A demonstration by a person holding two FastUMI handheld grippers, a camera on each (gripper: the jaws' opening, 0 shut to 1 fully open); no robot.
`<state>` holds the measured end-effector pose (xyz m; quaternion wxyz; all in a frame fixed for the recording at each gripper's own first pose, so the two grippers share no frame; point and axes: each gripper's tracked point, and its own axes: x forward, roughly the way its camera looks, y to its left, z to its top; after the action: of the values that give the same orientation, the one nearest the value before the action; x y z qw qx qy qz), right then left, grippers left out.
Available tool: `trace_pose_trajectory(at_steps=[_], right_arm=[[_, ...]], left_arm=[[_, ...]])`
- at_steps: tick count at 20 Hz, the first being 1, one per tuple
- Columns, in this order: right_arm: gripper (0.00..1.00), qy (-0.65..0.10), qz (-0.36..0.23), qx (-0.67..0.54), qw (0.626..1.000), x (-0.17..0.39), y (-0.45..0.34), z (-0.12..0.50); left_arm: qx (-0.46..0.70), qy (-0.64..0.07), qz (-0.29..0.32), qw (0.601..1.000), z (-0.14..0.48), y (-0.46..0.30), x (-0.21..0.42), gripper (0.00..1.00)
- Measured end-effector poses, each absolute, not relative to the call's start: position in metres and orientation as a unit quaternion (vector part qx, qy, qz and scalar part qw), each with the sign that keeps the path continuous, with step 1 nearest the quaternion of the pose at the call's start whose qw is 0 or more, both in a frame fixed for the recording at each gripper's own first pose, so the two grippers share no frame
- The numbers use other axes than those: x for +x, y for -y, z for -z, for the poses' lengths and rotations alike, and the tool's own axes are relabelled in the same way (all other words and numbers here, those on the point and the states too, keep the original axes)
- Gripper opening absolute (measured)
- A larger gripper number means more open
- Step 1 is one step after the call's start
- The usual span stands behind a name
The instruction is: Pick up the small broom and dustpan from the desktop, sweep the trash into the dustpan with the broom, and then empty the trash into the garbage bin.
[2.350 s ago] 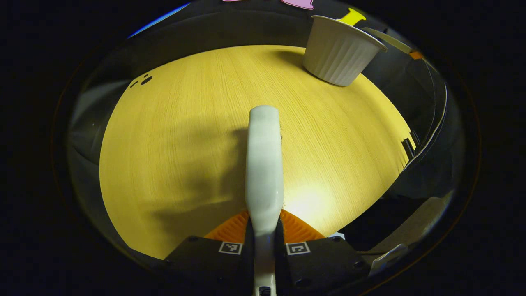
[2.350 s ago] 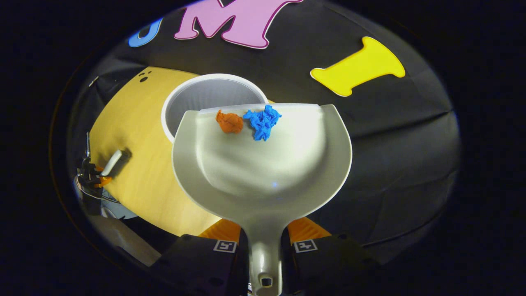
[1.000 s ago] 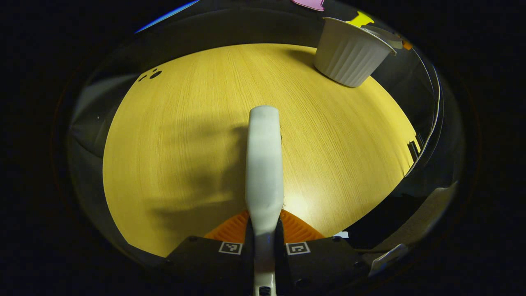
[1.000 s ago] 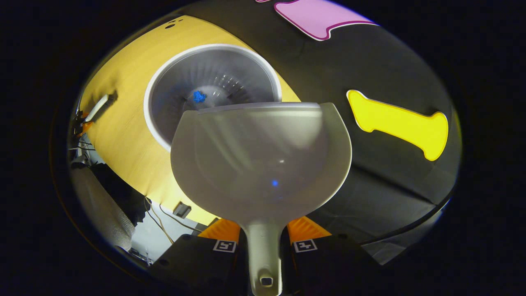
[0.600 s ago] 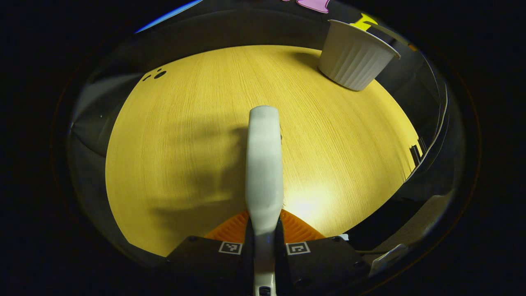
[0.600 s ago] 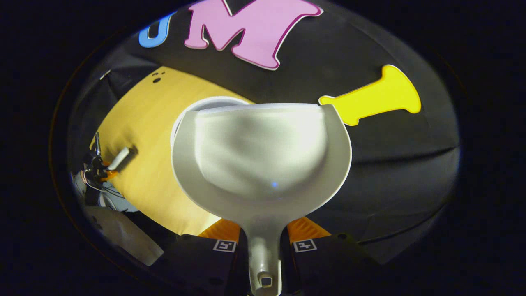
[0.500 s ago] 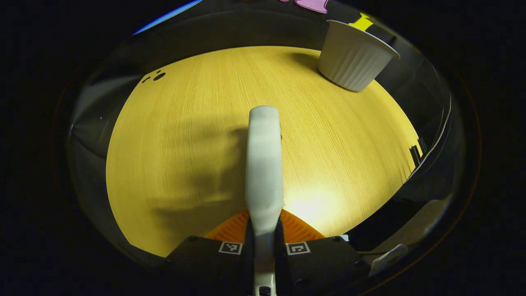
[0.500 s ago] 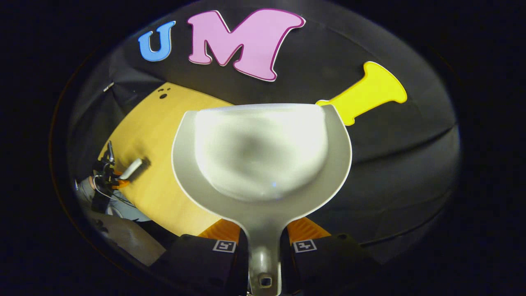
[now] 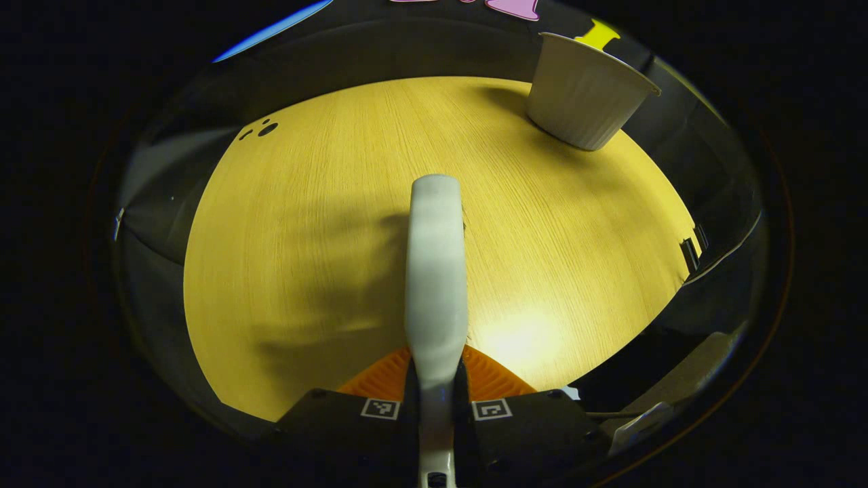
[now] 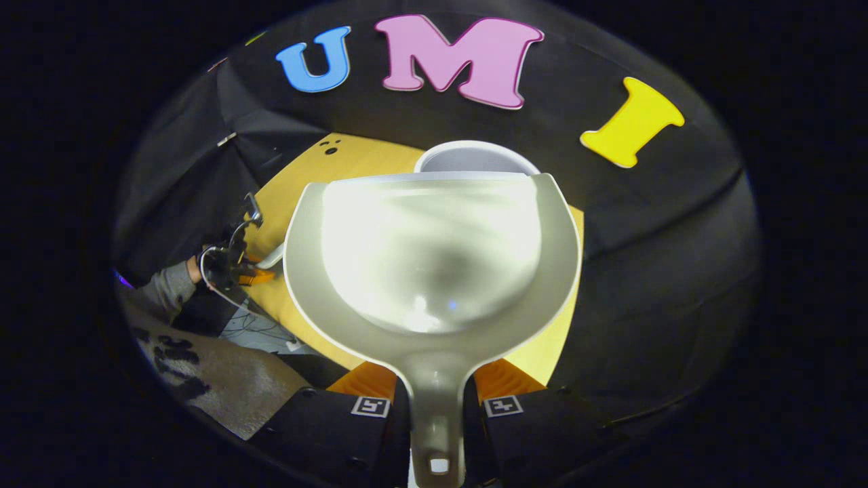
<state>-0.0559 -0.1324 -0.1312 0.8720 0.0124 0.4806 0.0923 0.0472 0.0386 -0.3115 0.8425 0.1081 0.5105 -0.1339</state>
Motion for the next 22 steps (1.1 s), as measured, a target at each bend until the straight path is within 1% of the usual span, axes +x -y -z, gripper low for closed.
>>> trace_pose_trajectory(at_steps=[5,6,7,11,12,16,18,19,20,21,22], right_arm=[[0.35,-0.526,-0.123,0.012,0.841,-0.085,0.064,0.203],[0.39,-0.534,-0.126,0.009,0.836,-0.085,0.053,0.218],[0.35,-0.542,-0.13,0.003,0.831,-0.085,0.043,0.236],[0.35,-0.567,-0.132,-0.014,0.813,-0.075,0.008,0.299],[0.31,-0.569,-0.132,-0.015,0.811,-0.069,-0.001,0.316],[0.31,-0.573,-0.121,-0.016,0.81,-0.052,-0.014,0.349],[0.39,-0.575,-0.111,-0.006,0.811,-0.046,-0.016,0.36],[0.35,-0.574,-0.107,0.001,0.812,-0.043,-0.018,0.365],[0.35,-0.576,-0.103,0.007,0.811,-0.04,-0.02,0.369],[0.39,-0.577,-0.1,0.011,0.811,-0.037,-0.021,0.371],[0.39,-0.577,-0.097,0.016,0.811,-0.034,-0.021,0.374]], left_arm=[[0.112,-0.511,0.13,0.842,0.311,-0.041,0.048,0.24],[0.114,-0.51,0.129,0.843,0.311,-0.041,0.048,0.24],[0.115,-0.51,0.128,0.843,0.311,-0.042,0.048,0.24],[0.12,-0.508,0.121,0.844,0.312,-0.042,0.049,0.24],[0.118,-0.509,0.119,0.844,0.312,-0.042,0.049,0.24],[0.124,-0.509,0.114,0.844,0.313,-0.043,0.05,0.24],[0.126,-0.507,0.112,0.845,0.314,-0.043,0.05,0.24],[0.126,-0.508,0.111,0.845,0.314,-0.043,0.049,0.24],[0.126,-0.509,0.111,0.844,0.314,-0.043,0.049,0.24],[0.128,-0.509,0.109,0.844,0.313,-0.043,0.05,0.24],[0.13,-0.508,0.107,0.845,0.313,-0.043,0.05,0.24]])
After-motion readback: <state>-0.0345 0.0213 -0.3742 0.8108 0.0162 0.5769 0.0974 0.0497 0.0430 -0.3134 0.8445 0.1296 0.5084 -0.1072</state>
